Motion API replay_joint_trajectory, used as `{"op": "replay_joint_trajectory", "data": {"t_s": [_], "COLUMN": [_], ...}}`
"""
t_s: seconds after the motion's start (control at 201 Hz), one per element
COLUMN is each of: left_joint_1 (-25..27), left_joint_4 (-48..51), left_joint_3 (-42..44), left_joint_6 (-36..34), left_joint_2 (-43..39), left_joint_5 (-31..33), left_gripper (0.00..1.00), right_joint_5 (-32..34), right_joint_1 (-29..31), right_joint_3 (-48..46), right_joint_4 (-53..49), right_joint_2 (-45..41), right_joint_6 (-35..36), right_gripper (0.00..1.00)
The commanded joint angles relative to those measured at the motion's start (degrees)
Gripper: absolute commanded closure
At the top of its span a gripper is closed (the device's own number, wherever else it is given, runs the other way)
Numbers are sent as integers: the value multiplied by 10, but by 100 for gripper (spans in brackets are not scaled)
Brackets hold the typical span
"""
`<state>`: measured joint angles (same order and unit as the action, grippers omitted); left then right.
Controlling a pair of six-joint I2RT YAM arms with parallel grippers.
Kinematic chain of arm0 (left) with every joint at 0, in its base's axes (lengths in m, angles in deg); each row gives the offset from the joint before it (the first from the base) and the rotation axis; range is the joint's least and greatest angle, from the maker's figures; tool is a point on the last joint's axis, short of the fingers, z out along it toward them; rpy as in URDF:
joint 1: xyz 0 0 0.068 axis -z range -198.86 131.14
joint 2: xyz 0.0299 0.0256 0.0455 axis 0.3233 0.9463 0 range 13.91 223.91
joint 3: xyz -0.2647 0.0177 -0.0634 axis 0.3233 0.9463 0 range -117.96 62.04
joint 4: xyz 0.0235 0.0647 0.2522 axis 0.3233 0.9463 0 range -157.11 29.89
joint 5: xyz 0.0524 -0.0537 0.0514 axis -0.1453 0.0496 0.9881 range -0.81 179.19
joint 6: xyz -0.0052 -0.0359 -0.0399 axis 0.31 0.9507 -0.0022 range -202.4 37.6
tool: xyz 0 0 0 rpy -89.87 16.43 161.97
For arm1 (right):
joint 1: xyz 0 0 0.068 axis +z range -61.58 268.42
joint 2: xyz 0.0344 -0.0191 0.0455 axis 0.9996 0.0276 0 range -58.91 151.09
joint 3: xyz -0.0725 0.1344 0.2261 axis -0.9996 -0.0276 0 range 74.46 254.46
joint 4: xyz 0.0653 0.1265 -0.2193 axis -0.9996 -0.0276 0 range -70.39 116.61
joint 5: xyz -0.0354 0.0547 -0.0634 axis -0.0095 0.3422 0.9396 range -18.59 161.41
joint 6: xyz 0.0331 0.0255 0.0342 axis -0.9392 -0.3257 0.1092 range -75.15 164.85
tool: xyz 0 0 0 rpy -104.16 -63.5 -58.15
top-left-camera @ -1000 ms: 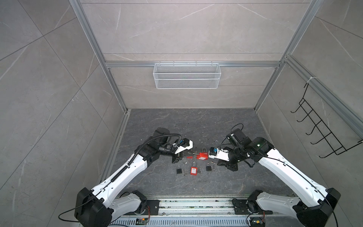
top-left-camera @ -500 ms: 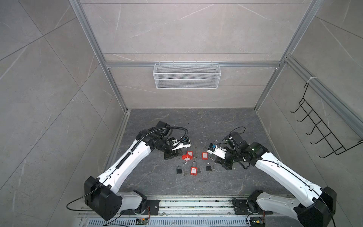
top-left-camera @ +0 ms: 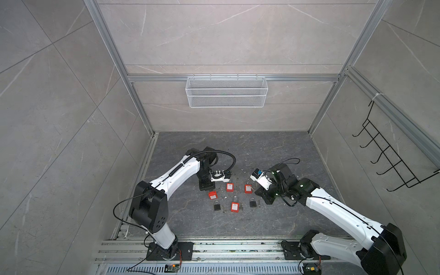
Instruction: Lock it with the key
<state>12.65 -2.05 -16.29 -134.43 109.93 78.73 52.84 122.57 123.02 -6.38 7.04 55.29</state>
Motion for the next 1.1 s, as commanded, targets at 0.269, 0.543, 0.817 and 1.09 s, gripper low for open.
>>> {"op": "replay_joint_trajectory", "data": {"t_s": [0.269, 0.543, 0.817, 1.09], "left_joint_1": [2, -7, -29, -47], "left_joint_4": [-28, -66, -134, -185], "left_joint_3": [-20, -22, -14, -14], "left_joint_6": [4, 12, 10, 1], "left_joint_2": [64, 95, 106, 113], "left_joint_5": [24, 39, 62, 43], "left_gripper": [100, 100, 96, 86], "right_joint_5": [-39, -41, -50, -80], "right_joint_1": [-1, -2, -1, 6], "right_joint_3": [-23, -21, -6, 12], "right_joint_4": [14, 25, 43, 84], "right_joint_2": [16, 21, 47, 84], "right_joint_6": [-49, -81, -152, -273], "right_gripper": [100, 100, 100, 100]}}
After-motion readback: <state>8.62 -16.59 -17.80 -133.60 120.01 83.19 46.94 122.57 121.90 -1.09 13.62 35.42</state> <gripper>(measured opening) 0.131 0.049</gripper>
